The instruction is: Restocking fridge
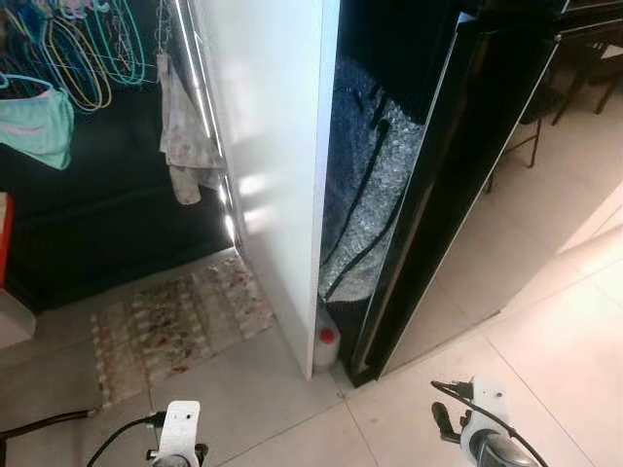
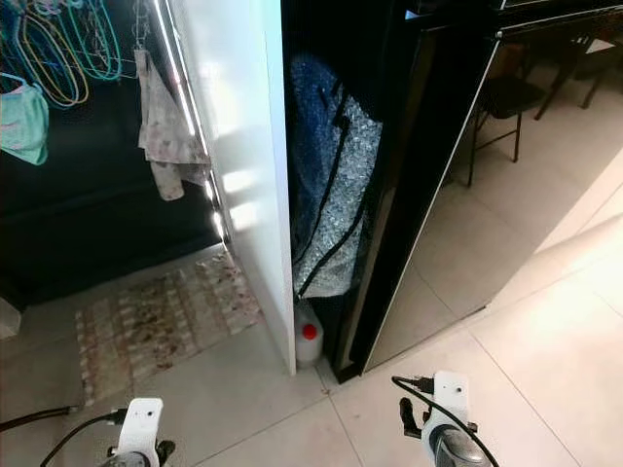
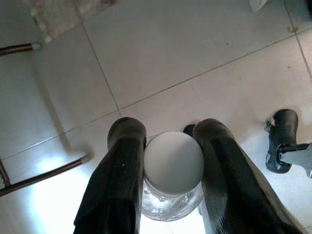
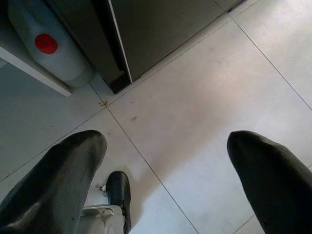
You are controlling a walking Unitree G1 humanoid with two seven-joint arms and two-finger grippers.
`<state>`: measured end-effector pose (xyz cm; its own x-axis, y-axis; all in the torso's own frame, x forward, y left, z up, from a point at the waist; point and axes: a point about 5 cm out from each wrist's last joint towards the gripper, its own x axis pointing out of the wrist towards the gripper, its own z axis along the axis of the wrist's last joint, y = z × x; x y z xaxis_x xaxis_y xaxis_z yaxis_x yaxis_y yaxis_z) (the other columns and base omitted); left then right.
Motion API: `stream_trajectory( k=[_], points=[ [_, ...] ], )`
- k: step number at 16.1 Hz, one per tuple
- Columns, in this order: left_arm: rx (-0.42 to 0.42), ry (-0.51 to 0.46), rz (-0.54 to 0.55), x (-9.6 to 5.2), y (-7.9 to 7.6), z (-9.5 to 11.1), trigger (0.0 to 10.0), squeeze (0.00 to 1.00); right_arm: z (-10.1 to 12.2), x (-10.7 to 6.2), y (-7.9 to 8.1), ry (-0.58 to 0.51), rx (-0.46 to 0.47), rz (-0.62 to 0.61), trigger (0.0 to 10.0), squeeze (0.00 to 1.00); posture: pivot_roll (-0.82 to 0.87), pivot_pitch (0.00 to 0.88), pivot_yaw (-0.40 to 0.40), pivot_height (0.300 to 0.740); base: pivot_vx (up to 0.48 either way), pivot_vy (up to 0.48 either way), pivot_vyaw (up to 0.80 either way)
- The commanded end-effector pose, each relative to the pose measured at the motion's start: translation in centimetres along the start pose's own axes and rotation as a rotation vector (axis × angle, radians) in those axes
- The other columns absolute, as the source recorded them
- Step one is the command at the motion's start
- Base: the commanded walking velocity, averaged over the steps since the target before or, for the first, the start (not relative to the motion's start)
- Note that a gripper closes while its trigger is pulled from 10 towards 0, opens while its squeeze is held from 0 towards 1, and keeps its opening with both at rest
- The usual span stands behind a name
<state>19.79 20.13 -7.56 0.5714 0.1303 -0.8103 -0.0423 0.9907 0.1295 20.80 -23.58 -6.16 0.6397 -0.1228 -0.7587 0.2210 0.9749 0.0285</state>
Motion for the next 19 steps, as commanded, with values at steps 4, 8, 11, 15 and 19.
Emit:
stream_trajectory(
  k=[4, 8, 11, 15, 19],
  points=[
    [0.021, 0.016, -0.034, -0.04, -0.66, -0.40, 10.0, 0.00, -0.88, -0.12, -0.13, 0.037, 0.014, -0.013, 10.0, 0.00, -0.05, 0.017, -0.006, 0.740, 0.234, 0.000, 0.00],
    [0.004, 0.026, -0.024, -0.08, -0.45, -0.74, 10.0, 0.00, -0.56, -0.07, -0.10, 0.025, 0.002, -0.005, 10.0, 0.00, -0.04, 0.040, -0.009, 0.740, 0.320, 0.000, -0.31],
    [0.005, 0.024, -0.022, -0.06, -0.41, -0.58, 10.0, 0.00, -0.43, -0.06, -0.11, 0.018, 0.009, -0.008, 10.0, 0.00, -0.05, 0.048, -0.009, 0.740, 0.306, 0.000, 0.00],
    [0.010, 0.018, -0.008, -0.01, -0.38, -0.29, 10.0, 0.00, -0.26, -0.03, -0.08, 0.014, 0.013, -0.009, 10.0, 0.00, -0.05, 0.063, -0.007, 0.740, 0.000, 0.000, 0.00],
    [-0.008, 0.027, -0.009, -0.04, -0.34, -0.54, 10.0, 0.00, -0.24, -0.02, -0.08, 0.013, 0.017, -0.014, 10.0, 0.00, -0.05, 0.067, -0.007, 0.740, 0.000, 0.000, 0.00]
  ],
)
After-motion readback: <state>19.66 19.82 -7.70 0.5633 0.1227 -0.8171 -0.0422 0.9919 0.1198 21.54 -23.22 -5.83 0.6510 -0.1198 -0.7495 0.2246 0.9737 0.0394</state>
